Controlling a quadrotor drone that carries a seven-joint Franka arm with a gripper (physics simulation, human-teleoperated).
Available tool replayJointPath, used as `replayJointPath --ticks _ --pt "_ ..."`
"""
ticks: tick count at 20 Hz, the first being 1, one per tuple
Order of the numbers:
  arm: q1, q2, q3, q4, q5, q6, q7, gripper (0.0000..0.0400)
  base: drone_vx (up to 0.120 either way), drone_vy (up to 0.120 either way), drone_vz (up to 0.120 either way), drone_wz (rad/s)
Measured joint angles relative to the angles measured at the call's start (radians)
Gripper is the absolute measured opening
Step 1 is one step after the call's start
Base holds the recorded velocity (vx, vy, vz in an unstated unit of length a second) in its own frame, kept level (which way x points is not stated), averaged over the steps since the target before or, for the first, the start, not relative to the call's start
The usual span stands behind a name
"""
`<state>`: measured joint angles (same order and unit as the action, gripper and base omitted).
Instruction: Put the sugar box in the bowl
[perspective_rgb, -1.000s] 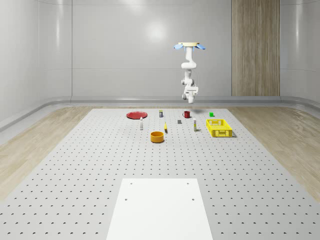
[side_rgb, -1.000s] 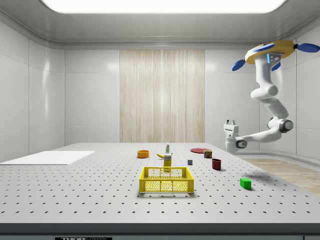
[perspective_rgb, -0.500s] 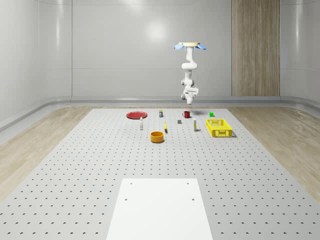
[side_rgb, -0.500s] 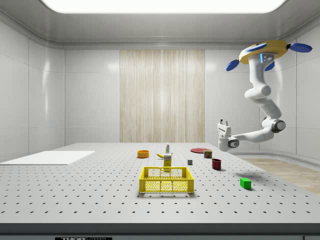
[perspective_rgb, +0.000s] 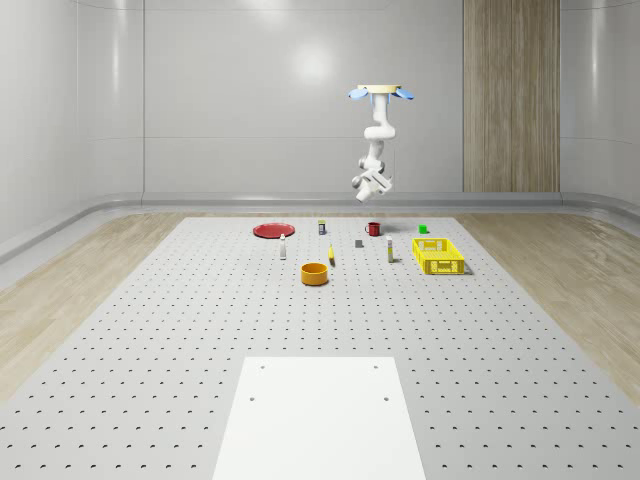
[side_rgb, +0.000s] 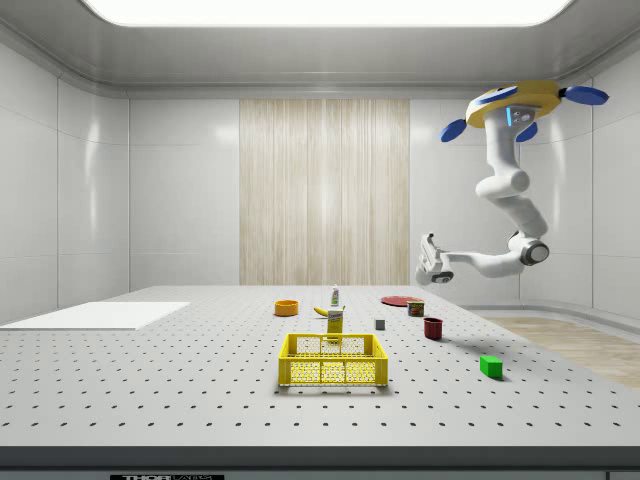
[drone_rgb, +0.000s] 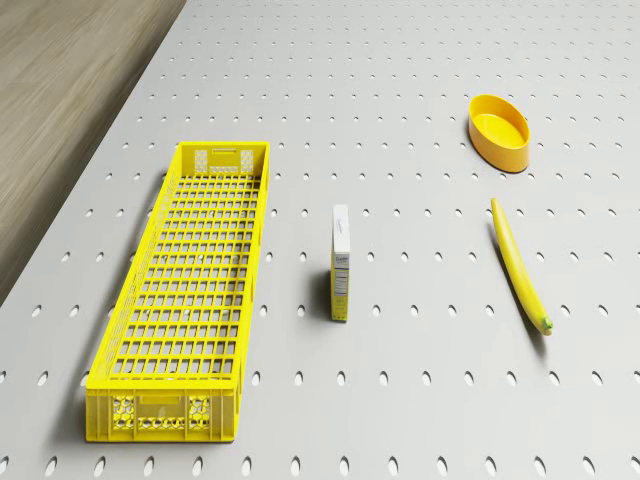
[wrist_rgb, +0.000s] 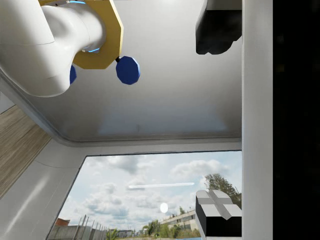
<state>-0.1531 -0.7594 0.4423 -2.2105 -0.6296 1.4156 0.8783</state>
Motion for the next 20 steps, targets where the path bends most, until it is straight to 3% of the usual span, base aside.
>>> replayJointPath --ticks 5,7,10,15,20 --pt "-0.155 -0.064 0.315 -0.289 -0.539 0.009 0.145 0.0400 0.120 0.000 0.000 0.000" --pt "-0.246 -0.093 0.428 -0.415 -0.759 -0.012 0.232 0.0400 0.120 0.000 0.000 0.000" --pt "-0.407 -0.134 0.561 -0.554 -1.025 -0.073 0.365 0.0400 0.120 0.000 -0.107 0.000" --pt "-0.644 -0.195 0.697 -0.654 -1.259 -0.182 0.531 0.0400 0.120 0.000 -0.120 0.000" --pt "-0.778 -0.244 0.763 -0.679 -1.336 -0.238 0.619 0.0400 0.120 -0.024 -0.120 0.000"
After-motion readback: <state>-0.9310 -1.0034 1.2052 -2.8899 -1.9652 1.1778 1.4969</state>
